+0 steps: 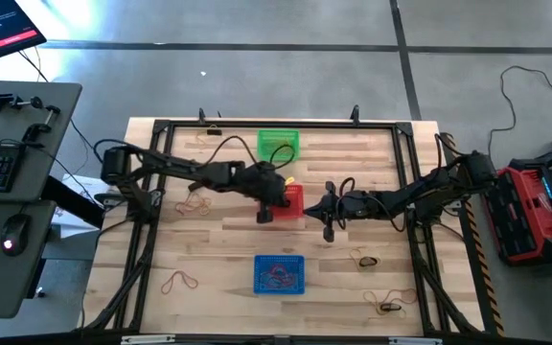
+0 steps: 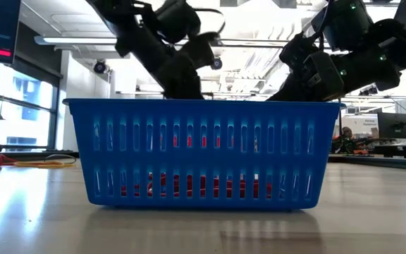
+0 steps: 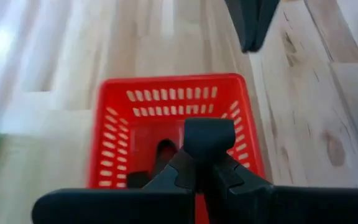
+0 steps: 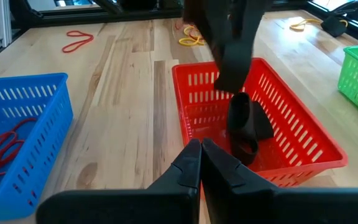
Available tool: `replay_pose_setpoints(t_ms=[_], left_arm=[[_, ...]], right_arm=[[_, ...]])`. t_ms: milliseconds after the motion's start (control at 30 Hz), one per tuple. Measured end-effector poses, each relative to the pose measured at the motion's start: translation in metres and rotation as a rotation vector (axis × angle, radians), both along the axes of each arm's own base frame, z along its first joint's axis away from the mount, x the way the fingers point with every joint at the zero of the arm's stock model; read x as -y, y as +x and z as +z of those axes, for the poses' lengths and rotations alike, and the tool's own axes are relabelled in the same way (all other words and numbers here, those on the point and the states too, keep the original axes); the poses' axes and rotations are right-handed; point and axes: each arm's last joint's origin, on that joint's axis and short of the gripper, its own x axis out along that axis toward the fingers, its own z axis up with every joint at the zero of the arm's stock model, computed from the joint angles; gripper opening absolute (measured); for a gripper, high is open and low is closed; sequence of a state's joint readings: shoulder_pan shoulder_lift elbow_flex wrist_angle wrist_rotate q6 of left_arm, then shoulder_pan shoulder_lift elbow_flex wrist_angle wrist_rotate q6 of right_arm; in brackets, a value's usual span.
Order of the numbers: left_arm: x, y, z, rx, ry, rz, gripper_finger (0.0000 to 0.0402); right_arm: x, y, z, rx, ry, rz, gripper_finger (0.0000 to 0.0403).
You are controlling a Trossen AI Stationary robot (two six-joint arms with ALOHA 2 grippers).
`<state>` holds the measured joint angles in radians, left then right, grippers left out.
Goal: Sort rubber bands into baskets
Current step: Put the black rubber band into the red bin
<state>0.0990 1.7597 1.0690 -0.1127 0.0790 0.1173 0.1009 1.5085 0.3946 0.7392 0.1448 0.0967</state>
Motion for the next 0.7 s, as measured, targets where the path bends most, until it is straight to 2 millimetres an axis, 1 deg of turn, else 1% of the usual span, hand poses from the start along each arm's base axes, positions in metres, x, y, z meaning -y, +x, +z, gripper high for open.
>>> replay_pose_setpoints(t_ms=[167, 400, 500, 700], left_arm=[[0.003, 0.005, -0.014, -0.040, 0.000, -0.021, 0.0001], [0.003, 0.005, -0.014, -0.046, -0.010, -0.010, 0.0005], [0.003, 0.004, -0.013, -0.046, -0.011, -0.006, 0.0014], [0.003, -0.002, -0.018, -0.131, -0.010, 0.004, 0.0038]], right_arm=[[0.000, 0.000, 0.000, -0.002, -0.005, 0.002, 0.0000], [0.000, 0.000, -0.001, -0.010, -0.001, 0.001, 0.0000], [0.000, 0.000, -0.001, -0.011, -0.001, 0.001, 0.0000], [0.000, 0.000, -0.001, -0.011, -0.001, 0.001, 0.0000]])
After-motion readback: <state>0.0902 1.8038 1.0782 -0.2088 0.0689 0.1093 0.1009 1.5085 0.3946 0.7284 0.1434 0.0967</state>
